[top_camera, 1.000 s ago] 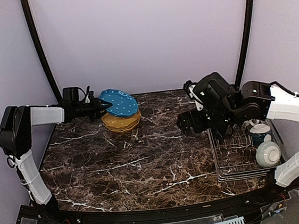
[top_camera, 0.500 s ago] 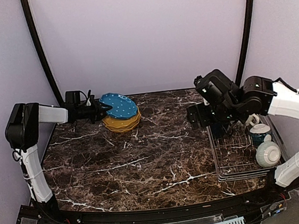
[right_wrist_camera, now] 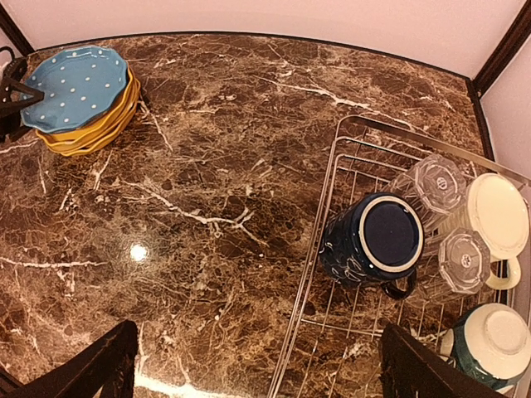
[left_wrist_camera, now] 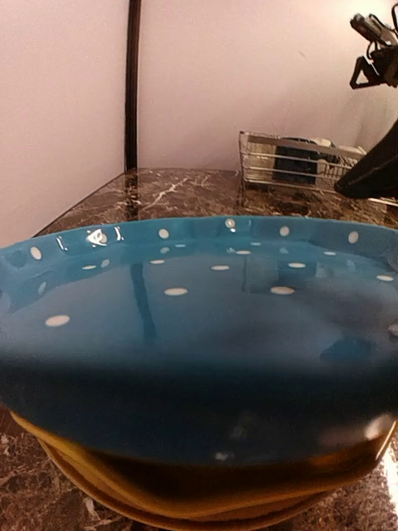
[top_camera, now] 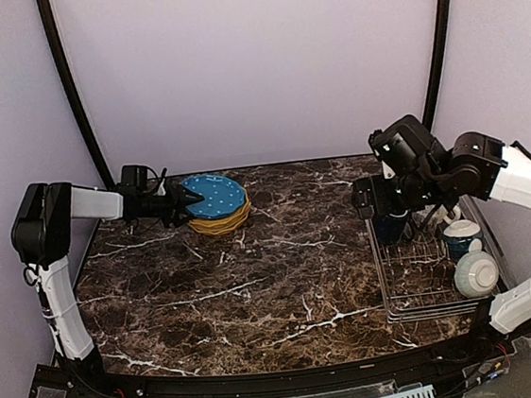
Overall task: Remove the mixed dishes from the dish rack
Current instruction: Place the plate on the plate.
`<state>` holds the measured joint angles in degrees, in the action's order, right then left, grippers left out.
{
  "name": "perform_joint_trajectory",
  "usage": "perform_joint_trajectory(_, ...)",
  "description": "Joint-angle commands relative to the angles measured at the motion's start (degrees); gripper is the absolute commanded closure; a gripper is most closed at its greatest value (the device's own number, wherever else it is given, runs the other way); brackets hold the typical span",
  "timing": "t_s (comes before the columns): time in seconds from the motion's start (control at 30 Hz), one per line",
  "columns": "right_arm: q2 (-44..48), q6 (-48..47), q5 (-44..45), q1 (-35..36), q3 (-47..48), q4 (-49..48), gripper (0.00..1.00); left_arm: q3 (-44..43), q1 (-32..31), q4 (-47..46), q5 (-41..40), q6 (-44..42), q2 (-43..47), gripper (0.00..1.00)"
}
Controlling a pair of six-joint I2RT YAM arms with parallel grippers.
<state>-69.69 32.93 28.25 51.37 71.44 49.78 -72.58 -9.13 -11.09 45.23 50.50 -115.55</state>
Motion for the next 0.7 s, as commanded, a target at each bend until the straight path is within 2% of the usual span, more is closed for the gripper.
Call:
perform_joint_trajectory(0.0, 1.6, 0.7, -1.3, -0.7, -1.3, 0.2, 0.01, -3.4, -0.9, 13.0, -3.3, -10.3, 3.0, 0.38)
perform_joint_trajectory(0.17, 2.3, 1.1, -1.7, -0.7, -2.2, 0.2, 0.01, -6.1, -1.2, 23.4, -9.5, -16.1, 4.7, 0.21)
perform_joint_trajectory(0.3, 2.4, 1.3, -2.1, -0.7, -2.5, 0.2, 0.01, -9.4, -2.0, 31.8, -16.0, -21.8, 5.2, 0.13)
perform_joint_trajectory(0.47, 2.6, 1.3, -1.9, -0.7, -2.8, 0.6, 0.01, -12.3, -3.2, 39.4, -22.6, -25.1, 6.1, 0.10)
perform_joint_trajectory(0.67, 2.9, 1.0, -0.3, -1.0, -3.5, 2.5, 0.01, -13.6, -3.3, 43.1, -23.5, -26.9, 7.3, 0.08)
